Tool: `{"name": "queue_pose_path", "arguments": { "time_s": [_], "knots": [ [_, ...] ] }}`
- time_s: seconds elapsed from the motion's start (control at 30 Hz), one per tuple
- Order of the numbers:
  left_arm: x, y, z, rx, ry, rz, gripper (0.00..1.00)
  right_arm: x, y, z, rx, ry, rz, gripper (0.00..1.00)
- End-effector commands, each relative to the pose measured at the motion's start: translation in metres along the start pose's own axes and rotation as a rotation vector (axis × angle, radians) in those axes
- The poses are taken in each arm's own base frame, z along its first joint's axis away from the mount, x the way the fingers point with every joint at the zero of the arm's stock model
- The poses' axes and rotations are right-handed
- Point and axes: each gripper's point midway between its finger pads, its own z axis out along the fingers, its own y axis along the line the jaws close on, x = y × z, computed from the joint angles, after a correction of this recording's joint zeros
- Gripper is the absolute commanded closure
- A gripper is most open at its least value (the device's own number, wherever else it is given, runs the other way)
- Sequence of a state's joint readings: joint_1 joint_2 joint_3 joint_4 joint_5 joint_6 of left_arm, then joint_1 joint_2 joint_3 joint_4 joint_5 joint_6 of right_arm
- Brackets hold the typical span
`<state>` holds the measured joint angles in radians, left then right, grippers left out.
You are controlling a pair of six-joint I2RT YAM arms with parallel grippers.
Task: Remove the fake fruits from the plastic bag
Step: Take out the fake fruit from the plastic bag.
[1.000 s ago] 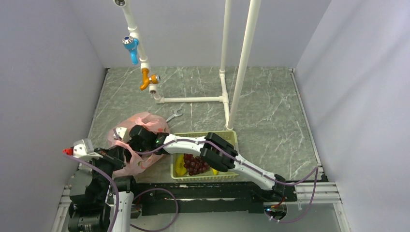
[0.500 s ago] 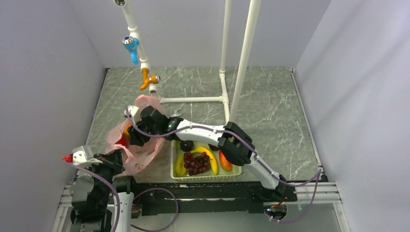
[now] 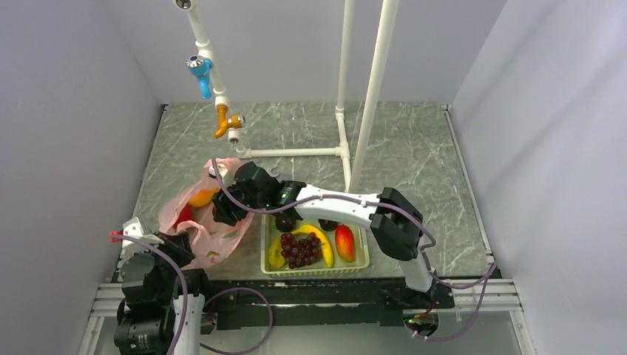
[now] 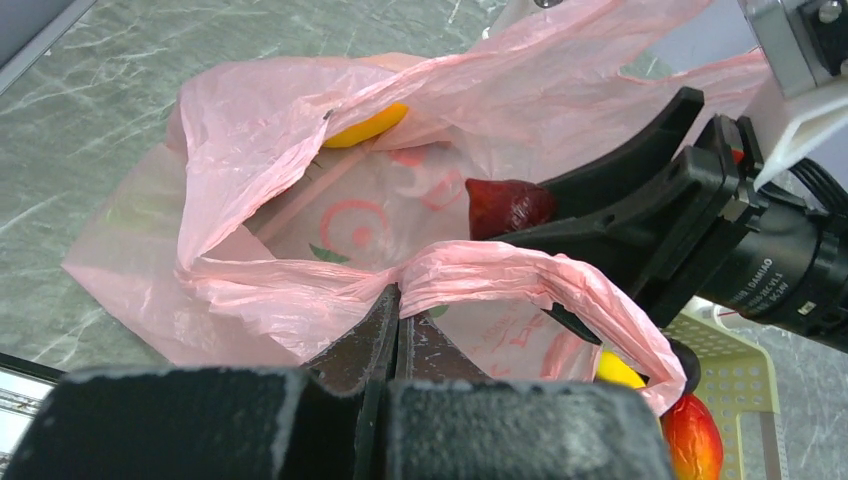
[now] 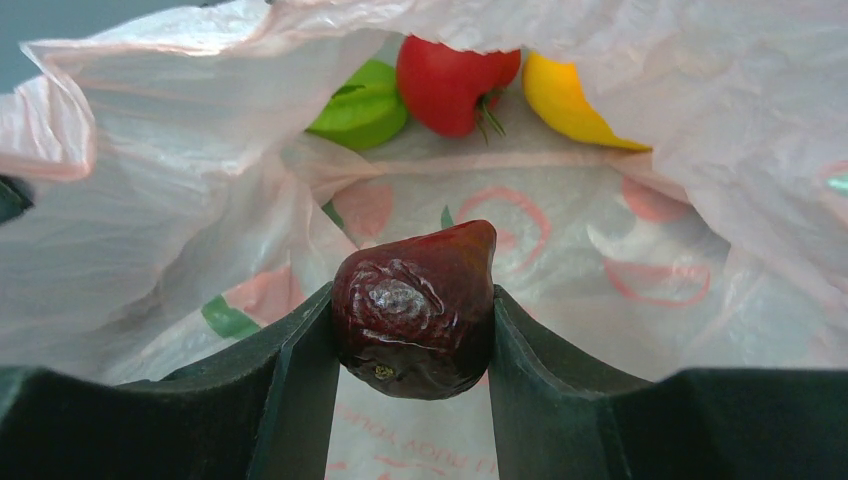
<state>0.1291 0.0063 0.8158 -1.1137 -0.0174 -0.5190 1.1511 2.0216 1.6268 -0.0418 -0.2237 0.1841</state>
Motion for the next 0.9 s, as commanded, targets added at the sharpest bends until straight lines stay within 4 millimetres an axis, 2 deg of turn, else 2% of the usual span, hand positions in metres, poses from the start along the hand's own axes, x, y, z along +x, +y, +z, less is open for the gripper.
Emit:
{"name": "queue_pose_path", "arguments": {
  "time_s": [0.0, 0.17, 0.27, 0.4, 0.47, 0.57, 0.63, 0.7, 0.83, 0.87],
  "knots": [
    [-0.012, -0.002, -0.031, 0.090, -0.209, -0.016, 1.00, -0.034, 0.006, -0.030, 0.020, -0.084, 0.005, 1.00],
    [-0.011, -0.004, -0.030, 0.100, -0.199, -0.007, 1.00, -0.043, 0.017, -0.059, 0.005, -0.099, 0.009, 1.00],
    [-0.009, -0.005, -0.027, 0.109, -0.188, -0.003, 1.00, -0.042, 0.032, -0.085, -0.049, -0.101, -0.014, 1.00],
    [-0.009, -0.006, -0.026, 0.110, -0.184, 0.003, 1.00, -0.019, 0.060, -0.118, -0.202, -0.091, -0.087, 1.00],
    [-0.009, -0.006, -0.026, 0.112, -0.187, 0.004, 1.00, -0.010, 0.065, -0.123, -0.238, -0.074, -0.087, 1.00],
    [-0.011, -0.008, -0.026, 0.118, -0.196, -0.010, 1.00, -0.007, 0.055, -0.110, -0.197, -0.058, -0.055, 1.00],
    [-0.012, -0.013, -0.026, 0.145, -0.197, -0.013, 1.00, -0.011, 0.049, -0.094, -0.170, -0.057, -0.028, 1.00],
    [-0.013, -0.019, -0.028, 0.175, -0.199, -0.014, 1.00, -0.017, 0.046, -0.076, -0.166, -0.054, 0.007, 0.96],
    [-0.012, -0.027, -0.028, 0.218, -0.177, 0.008, 1.00, -0.020, 0.065, -0.040, -0.303, -0.002, 0.102, 0.94],
    [-0.012, -0.028, -0.029, 0.226, -0.175, 0.018, 1.00, -0.013, 0.069, -0.029, -0.341, 0.027, 0.144, 0.95]
  ]
}}
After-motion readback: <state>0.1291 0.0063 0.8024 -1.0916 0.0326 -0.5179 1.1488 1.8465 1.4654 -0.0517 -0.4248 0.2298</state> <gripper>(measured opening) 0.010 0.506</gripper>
